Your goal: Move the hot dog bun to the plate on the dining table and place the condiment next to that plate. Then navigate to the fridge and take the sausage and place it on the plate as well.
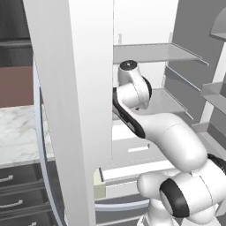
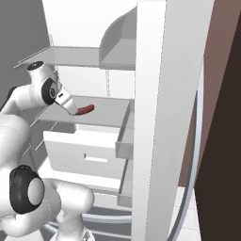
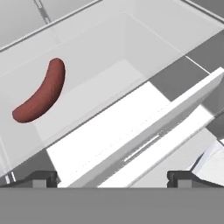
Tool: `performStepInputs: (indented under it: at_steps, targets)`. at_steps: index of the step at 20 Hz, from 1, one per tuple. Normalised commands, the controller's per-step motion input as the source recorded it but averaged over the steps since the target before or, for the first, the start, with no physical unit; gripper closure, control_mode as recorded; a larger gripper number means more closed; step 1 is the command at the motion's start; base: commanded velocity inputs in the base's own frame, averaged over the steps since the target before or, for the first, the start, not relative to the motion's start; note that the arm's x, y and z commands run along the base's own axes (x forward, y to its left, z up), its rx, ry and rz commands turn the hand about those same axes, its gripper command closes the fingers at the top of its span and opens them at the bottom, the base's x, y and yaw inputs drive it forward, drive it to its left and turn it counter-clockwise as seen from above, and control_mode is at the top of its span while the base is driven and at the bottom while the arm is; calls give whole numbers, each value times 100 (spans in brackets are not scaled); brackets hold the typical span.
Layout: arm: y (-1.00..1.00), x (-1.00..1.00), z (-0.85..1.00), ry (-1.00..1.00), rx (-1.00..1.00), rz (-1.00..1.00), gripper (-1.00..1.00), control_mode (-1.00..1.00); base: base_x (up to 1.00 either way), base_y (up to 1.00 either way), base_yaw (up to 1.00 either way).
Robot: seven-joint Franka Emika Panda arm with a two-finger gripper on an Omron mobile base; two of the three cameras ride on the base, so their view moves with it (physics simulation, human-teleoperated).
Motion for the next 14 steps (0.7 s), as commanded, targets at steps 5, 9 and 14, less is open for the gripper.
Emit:
performStepInputs:
  at_steps: [5,9,14]
  targets:
    - [3,21,-22,0,0,-6,-100,-100,0,0,0]
    - [0,15,-24,0,0,-1,-100,-100,0,0,0]
    - [0,19,-14,0,0,-2,-100,-100,0,0,0]
